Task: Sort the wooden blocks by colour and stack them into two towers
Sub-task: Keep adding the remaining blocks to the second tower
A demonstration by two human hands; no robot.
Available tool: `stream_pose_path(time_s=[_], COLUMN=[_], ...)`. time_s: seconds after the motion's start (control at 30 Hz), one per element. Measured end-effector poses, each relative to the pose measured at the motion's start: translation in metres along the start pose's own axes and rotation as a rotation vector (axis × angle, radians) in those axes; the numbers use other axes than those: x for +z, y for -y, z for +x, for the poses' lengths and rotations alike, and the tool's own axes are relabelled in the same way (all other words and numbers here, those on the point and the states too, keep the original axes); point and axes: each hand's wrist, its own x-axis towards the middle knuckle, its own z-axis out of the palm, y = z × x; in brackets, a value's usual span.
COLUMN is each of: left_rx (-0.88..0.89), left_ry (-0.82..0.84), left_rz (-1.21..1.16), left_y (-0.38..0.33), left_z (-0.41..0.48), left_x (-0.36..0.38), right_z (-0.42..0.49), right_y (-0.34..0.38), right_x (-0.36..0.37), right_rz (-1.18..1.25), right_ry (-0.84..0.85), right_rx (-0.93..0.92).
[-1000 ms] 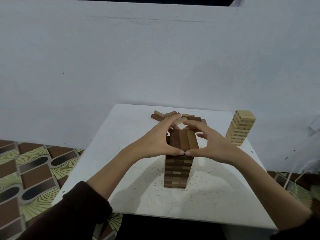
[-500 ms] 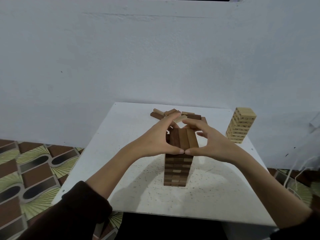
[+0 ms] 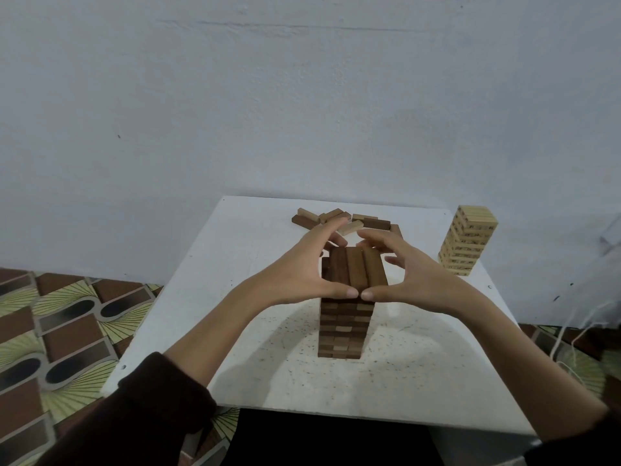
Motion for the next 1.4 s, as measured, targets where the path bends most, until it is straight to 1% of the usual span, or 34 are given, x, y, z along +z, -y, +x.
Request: stream_pose_path(time_s=[0.27,0.43,0.73,1.0,1.4], left_rx=[-0.009,-0.002,-0.002,0.002,0.009], left_ry=[0.013,-0.024,-0.002,-0.005,0.002], left_rz=[0.01,0.018,0.029,0.024,0.03], left_y=[0.002,0.002,0.002,0.009,0.013], left_z=[-0.001,0.002,0.004,0.006,0.004], left_x=[-0.001,0.0,-0.002,-0.001,-0.002], right_z=[-0.001,0.003,0.009,0.01,0.008], right_y=[-0.002,-0.002,0.005,0.001,0.002], right_x=[-0.001,0.0,-0.011,-0.006,-0.003], right_rz=[-0.005,-0.017,-0.025,-0.042,-0.061], right_ry=[0.01,-0.01,-0.011,0.054,0.065], right_rx=[0.012,0.019,-0.022,0.017,0.011])
